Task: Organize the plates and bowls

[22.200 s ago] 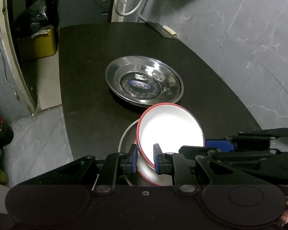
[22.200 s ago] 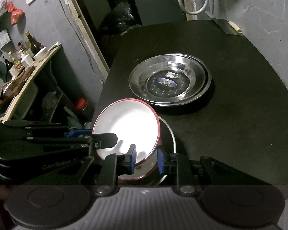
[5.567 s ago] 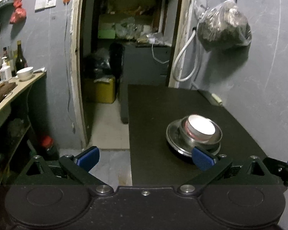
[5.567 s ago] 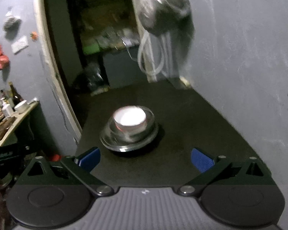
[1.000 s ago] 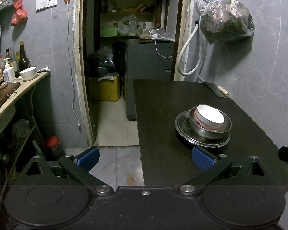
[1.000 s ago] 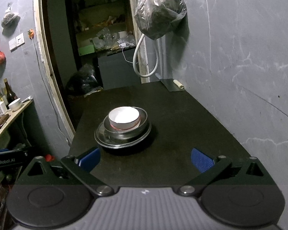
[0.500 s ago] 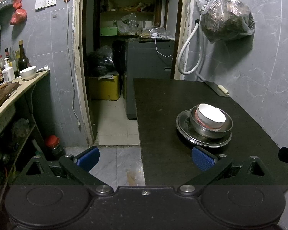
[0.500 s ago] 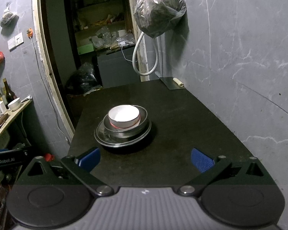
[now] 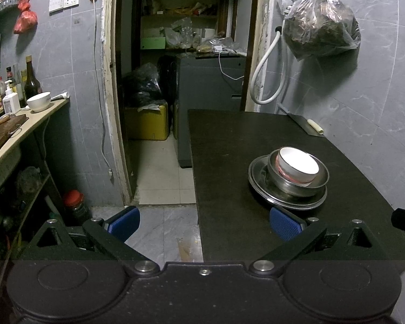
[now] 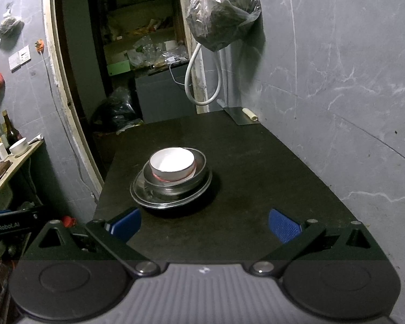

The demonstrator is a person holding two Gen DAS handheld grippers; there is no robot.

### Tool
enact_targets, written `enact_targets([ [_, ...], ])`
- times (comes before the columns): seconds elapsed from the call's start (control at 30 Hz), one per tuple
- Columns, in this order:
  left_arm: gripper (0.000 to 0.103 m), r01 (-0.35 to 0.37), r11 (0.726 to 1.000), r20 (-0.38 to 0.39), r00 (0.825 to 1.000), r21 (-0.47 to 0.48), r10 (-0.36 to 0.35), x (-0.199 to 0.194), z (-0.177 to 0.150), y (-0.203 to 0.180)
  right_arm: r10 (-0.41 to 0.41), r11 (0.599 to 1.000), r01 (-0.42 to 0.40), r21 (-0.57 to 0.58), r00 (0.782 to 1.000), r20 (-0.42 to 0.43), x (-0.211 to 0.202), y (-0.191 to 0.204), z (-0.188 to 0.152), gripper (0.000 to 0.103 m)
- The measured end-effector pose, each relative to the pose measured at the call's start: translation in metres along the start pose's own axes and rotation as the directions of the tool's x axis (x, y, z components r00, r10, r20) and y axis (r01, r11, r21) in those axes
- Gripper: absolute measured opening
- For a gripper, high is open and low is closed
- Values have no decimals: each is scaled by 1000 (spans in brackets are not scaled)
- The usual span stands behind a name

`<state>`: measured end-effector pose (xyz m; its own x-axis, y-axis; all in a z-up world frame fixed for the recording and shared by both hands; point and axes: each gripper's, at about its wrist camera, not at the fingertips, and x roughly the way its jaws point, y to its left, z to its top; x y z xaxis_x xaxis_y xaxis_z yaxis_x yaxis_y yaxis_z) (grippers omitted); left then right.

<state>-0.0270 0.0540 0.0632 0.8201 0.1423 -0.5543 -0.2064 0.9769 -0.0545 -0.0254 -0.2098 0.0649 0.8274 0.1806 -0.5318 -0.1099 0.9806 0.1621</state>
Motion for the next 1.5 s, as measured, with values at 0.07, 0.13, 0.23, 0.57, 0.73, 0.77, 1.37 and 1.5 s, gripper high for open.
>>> enact_targets([
  [0.07,102,0,1000,1,1000,0,0,0,0,0,-1,1000,1,3,1000,-1,1,-1,0,103],
  [0.13,102,0,1000,0,1000,-1,0,1,-1,0,-1,1000,1,3,1000,-2,1,-1,0,103],
  [0.23,102,0,1000,0,1000,-1,0,0,0,1,-1,1000,1,2,1000,-4,3,-1,1,103],
  [0.57,102,11,1000,7,1000,-6,-10,0,-1,2,-1,1000,1,2,1000,-6,4,-1,2,103],
  [0.73,102,12,1000,-3,1000,-12,-12,1,-1,3,-2,1000,2,2,1000,-5,5,-1,2,103],
  [0.77,102,14,1000,-5,1000,-16,-14,1,0,4,-3,1000,3,3,1000,-5,5,0,3,103],
  [1.37,102,41,999,-23,999,-23,-42,-1,3,11,-22,1000,22,1,1000,-1,3,5,3,103],
  [1.5,102,45,999,-22,999,-16,-45,-1,2,12,-29,1000,29,-1,1000,-3,2,7,2,103],
])
